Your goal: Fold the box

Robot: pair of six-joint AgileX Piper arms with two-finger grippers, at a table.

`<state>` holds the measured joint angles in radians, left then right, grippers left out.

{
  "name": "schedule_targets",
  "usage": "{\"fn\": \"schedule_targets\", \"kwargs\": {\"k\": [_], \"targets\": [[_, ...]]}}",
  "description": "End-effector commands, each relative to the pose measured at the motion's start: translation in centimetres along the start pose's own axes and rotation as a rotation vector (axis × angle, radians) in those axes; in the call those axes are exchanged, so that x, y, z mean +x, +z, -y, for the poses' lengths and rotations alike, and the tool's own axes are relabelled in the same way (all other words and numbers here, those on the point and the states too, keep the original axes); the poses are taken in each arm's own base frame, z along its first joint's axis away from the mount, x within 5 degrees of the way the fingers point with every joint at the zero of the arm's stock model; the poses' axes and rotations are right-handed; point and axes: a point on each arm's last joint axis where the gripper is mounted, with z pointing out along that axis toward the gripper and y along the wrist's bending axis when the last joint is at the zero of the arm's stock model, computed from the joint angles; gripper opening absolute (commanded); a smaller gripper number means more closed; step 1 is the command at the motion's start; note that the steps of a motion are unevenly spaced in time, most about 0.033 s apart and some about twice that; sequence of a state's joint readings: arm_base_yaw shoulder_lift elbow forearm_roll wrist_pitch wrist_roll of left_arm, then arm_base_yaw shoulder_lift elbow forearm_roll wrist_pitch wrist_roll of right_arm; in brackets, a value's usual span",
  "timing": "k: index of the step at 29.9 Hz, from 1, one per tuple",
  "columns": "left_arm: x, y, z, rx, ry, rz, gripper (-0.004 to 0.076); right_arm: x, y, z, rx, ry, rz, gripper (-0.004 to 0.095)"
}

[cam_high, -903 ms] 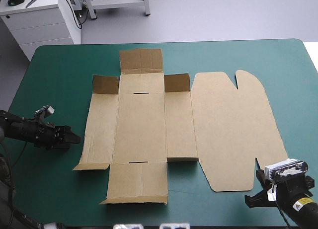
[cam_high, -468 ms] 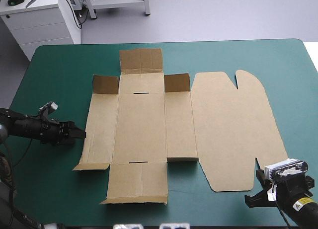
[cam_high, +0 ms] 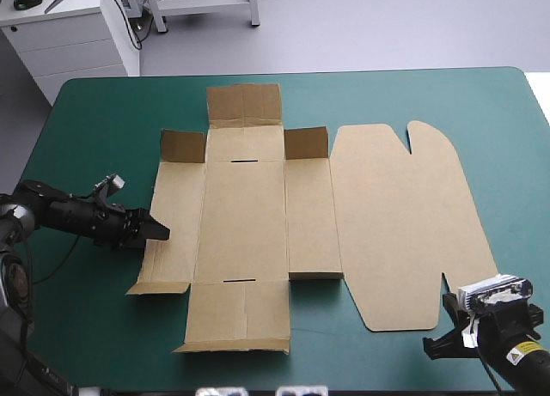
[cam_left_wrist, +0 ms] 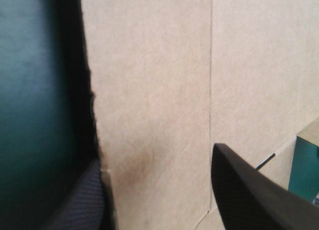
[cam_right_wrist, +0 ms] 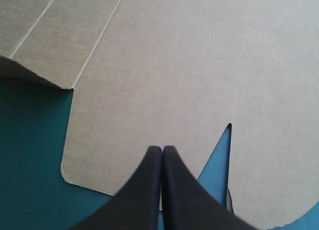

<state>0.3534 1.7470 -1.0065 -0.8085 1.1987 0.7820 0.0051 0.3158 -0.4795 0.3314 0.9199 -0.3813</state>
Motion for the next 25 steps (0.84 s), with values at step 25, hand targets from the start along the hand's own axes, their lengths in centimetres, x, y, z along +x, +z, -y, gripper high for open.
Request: {"fn": "schedule_targets", "kwargs": {"k": [25], "targets": [[-0.5,-0.7,2.6,0.145,0.031,0.038,-0.0008,-1.2,-0.4,0.1,0.007,0.004,0.076,-0.0019]]}}
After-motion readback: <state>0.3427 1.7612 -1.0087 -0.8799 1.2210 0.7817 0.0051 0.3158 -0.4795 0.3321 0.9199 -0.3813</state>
